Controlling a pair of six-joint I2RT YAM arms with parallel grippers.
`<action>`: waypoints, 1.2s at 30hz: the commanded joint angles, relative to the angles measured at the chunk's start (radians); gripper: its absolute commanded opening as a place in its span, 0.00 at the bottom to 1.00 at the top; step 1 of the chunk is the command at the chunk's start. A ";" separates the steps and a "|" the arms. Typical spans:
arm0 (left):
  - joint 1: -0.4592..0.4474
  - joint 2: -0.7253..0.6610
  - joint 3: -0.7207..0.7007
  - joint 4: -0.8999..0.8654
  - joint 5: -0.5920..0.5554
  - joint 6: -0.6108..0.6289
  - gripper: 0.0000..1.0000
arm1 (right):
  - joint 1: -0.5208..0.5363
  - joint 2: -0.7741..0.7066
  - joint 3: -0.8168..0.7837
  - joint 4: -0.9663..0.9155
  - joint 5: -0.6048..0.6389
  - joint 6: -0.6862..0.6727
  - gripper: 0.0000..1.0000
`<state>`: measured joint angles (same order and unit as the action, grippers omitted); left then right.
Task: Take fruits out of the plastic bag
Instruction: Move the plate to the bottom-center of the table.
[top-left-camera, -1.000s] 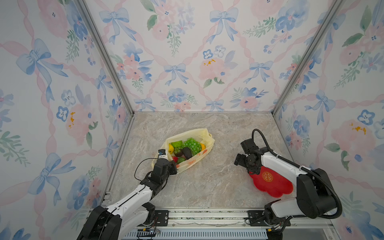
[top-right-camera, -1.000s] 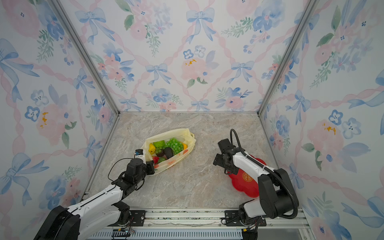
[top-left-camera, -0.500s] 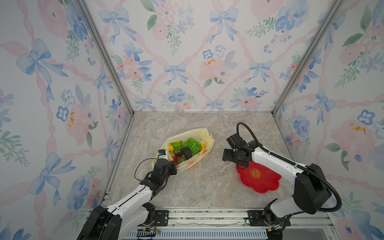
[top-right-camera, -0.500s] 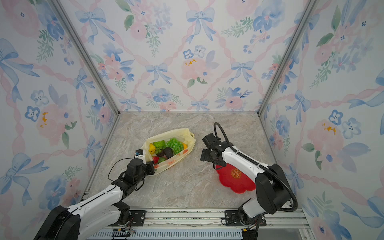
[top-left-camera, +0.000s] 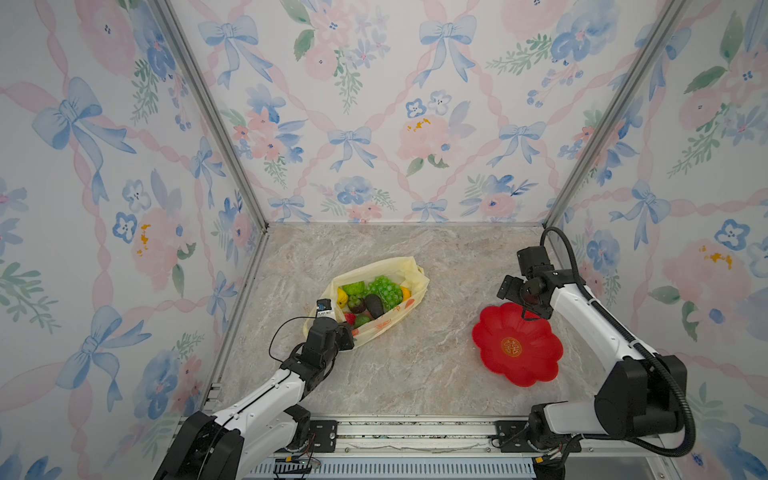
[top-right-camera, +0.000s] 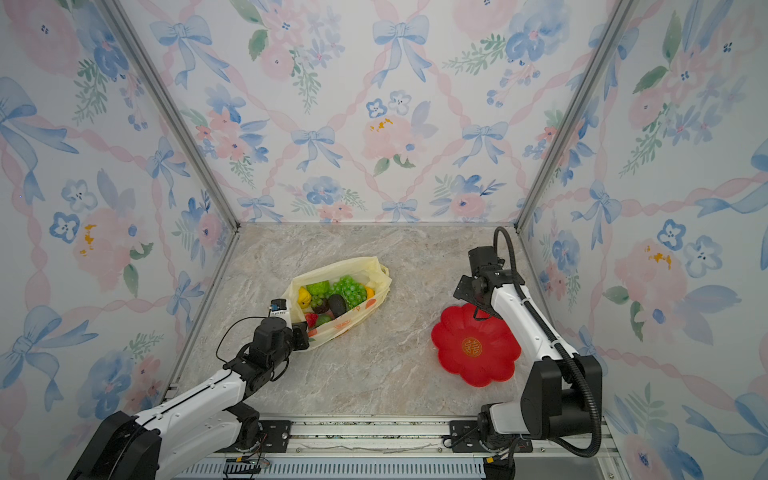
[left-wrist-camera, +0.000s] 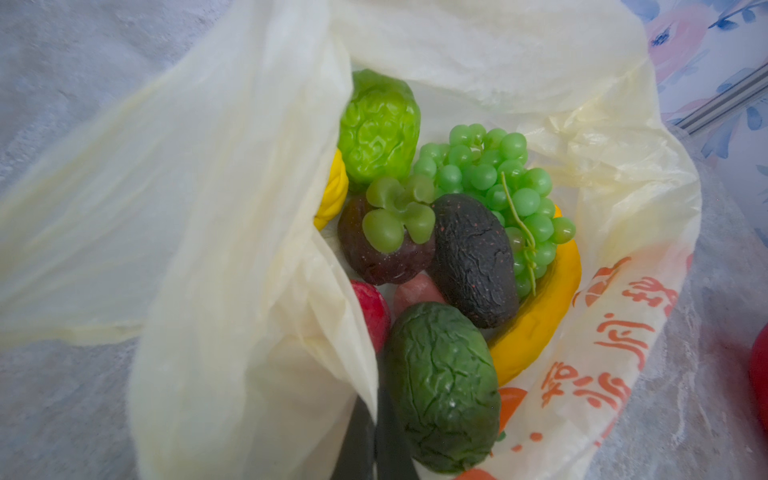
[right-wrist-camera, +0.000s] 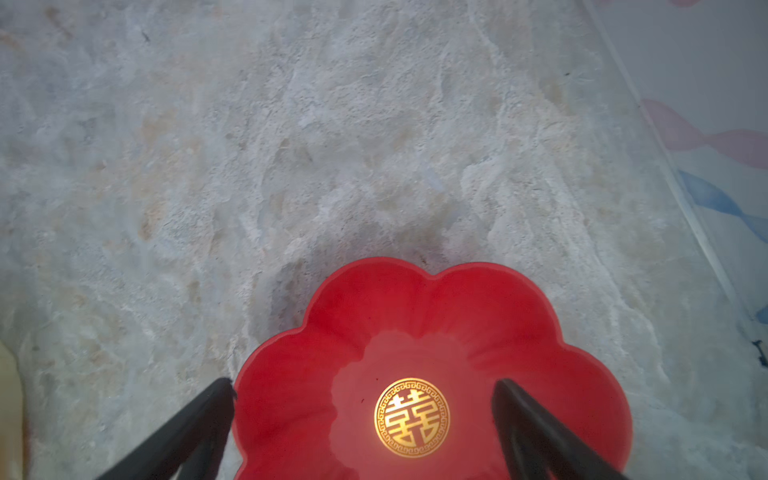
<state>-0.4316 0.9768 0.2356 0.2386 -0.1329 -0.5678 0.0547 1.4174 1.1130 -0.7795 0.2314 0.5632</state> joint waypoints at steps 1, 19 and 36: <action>-0.006 0.004 -0.010 0.015 0.001 0.027 0.00 | -0.084 0.041 -0.013 0.043 -0.066 -0.036 0.99; -0.005 0.006 -0.010 0.018 0.003 0.027 0.00 | -0.345 0.191 -0.131 0.199 -0.295 0.008 0.99; -0.006 0.008 -0.011 0.019 0.002 0.027 0.00 | -0.123 0.054 -0.263 0.244 -0.362 0.180 1.00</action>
<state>-0.4316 0.9787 0.2356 0.2390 -0.1329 -0.5591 -0.1101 1.5158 0.8761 -0.5304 -0.1257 0.6823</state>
